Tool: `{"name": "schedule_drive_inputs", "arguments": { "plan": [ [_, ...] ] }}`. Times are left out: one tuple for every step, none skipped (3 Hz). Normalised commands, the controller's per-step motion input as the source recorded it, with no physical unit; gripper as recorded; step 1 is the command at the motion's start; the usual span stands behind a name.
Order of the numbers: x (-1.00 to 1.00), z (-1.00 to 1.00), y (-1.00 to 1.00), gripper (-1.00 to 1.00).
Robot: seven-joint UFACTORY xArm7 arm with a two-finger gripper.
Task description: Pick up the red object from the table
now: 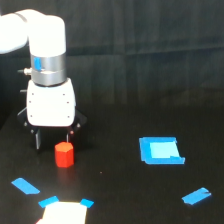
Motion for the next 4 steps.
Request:
{"name": "schedule_drive_inputs", "arguments": {
  "plan": [
    [0.27, 0.23, -0.65, 0.79],
    [0.45, -0.52, -1.0, 0.9],
    [0.22, -0.37, 0.12, -1.0],
    [0.14, -0.27, 0.38, -0.94]
  ]
}}
